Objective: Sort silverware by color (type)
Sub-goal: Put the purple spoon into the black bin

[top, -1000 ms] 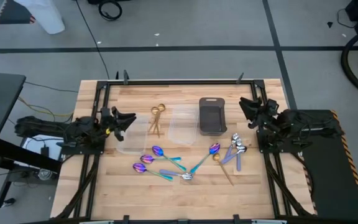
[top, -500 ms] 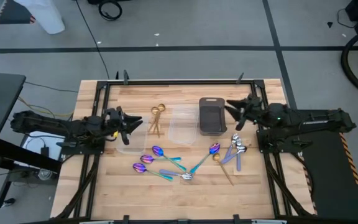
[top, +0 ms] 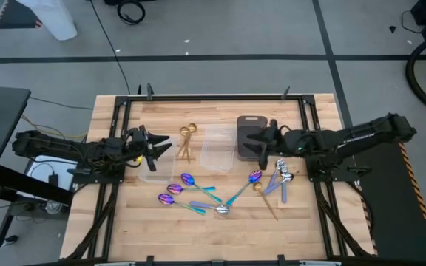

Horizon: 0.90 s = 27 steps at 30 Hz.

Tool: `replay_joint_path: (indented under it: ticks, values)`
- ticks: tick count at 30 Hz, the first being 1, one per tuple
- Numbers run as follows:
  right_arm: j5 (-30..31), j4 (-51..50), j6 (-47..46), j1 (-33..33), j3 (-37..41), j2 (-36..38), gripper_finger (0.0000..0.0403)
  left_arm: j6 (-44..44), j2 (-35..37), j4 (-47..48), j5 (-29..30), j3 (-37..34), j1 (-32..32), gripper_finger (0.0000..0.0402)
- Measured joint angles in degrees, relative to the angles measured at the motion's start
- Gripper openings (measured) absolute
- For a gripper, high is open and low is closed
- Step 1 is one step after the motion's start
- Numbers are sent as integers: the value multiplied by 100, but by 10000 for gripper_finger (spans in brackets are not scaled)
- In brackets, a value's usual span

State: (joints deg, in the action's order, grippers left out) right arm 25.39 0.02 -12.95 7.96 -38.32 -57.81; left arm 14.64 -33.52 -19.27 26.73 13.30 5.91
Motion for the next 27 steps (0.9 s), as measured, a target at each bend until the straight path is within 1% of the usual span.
replay_joint_path:
  ticks: [3,8,12,15,17,23,27]
  values:
    - [0,-303,4,143,-349,-351,168,14,1,107,2,0,0,192]
    - [-10,-545,10,338,-761,-836,168,150,2,198,19,0,0,192]
    - [-325,-565,58,467,-1005,-1132,168,170,2,215,19,1,0,188]
    - [-496,-768,-11,554,-1245,-1411,168,272,2,236,29,8,0,188]
    - [-568,-986,-37,617,-1434,-1625,168,316,2,464,77,122,0,188]
    - [-603,-1831,34,752,-2206,-2310,168,647,-175,1917,102,884,16,188]
    - [-698,-2376,111,868,-2611,-2726,168,534,-344,2020,98,987,87,188]
